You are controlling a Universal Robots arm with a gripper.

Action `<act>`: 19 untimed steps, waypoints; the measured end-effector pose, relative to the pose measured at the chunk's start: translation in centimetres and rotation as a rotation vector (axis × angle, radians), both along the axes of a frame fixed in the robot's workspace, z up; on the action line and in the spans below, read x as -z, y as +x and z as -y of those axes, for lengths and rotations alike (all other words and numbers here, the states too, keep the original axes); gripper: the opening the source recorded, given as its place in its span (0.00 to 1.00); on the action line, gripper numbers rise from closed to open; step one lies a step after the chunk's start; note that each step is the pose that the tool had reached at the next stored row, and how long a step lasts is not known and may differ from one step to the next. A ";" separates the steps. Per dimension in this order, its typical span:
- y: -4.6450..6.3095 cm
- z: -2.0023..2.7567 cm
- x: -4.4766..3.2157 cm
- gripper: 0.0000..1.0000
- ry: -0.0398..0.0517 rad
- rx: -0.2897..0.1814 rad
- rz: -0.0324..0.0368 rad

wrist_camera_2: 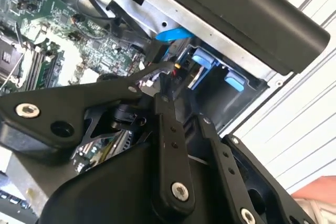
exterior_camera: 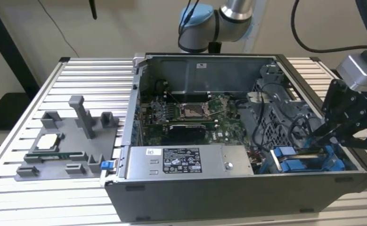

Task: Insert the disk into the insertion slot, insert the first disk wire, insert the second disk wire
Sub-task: 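Insert the first disk wire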

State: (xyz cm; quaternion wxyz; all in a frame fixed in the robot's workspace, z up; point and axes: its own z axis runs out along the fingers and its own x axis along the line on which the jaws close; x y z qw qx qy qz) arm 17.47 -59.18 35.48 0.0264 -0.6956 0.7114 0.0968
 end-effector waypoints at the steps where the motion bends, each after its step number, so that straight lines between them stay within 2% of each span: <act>1: 0.0 -0.01 -0.01 1.00 0.0001 0.000 -0.0001; 2: 0.0 -0.01 -0.20 1.00 -0.0006 0.000 0.0000; 5: 0.0 -0.08 -1.43 1.00 -0.0003 0.000 0.0000; 9: 0.0 -0.41 -1.85 1.00 -0.0003 0.000 0.0000; 11: 0.0 -0.55 -2.35 1.00 -0.0005 0.000 0.0000; 16: 0.5 -1.45 -2.42 1.00 -0.0007 0.000 -0.0001; 19: 1.2 -1.73 -2.43 1.00 -0.0010 0.000 0.0000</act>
